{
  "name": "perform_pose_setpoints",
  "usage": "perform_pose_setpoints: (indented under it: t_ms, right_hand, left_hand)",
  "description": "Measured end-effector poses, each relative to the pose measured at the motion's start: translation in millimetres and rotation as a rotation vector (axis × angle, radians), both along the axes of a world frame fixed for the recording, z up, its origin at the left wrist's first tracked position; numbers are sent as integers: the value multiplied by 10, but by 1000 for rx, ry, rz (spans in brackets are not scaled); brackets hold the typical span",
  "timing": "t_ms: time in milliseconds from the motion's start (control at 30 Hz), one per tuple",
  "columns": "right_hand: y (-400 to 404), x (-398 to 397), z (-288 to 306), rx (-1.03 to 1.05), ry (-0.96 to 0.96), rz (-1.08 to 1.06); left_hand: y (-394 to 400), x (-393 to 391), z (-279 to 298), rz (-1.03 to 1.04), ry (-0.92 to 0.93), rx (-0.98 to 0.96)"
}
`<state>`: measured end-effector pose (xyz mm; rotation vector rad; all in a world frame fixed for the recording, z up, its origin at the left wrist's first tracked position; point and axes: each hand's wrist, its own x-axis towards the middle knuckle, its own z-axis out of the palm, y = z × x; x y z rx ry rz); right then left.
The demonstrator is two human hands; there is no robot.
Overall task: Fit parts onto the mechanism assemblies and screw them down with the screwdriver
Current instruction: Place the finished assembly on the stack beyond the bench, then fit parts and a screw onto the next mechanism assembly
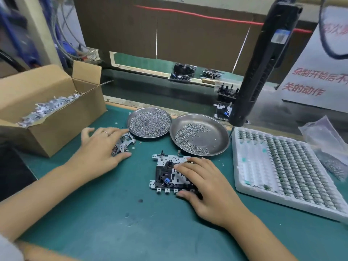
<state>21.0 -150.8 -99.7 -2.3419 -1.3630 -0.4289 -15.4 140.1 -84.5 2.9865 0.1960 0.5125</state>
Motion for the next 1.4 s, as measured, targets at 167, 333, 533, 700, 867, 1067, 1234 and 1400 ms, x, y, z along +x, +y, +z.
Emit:
perform_pose_setpoints:
  t_ms: [167, 333, 533, 700, 867, 1067, 1234, 1400]
  right_hand:
    - [-12, 12, -15, -1, 10, -2]
    - [-11, 23, -29, -3, -1, -9]
    - [-14, 30, -35, 9, -1, -5]
    - [-18, 32, -42, 12, 8, 2]
    - [-10, 18, -17, 44, 35, 9]
    - [63, -76, 45, 440, 254, -34]
    - [91, -49, 19, 600, 258, -100]
    - [18, 45, 0, 607, 335, -177]
  left_hand:
    - [81, 86, 55, -82, 4, 37]
    - [28, 53, 66, -119, -102, 83]
    - [-54, 69, 36, -102, -202, 31]
    - [-84, 68, 91, -76, -291, -50]
    - [-164, 10, 208, -127, -390, -172]
    - [-671, -107, 250, -343, -540, -195]
    - [-1074, -64, 221, -455, -477, -324]
    - [-1072, -1, 178, -449, -247, -699]
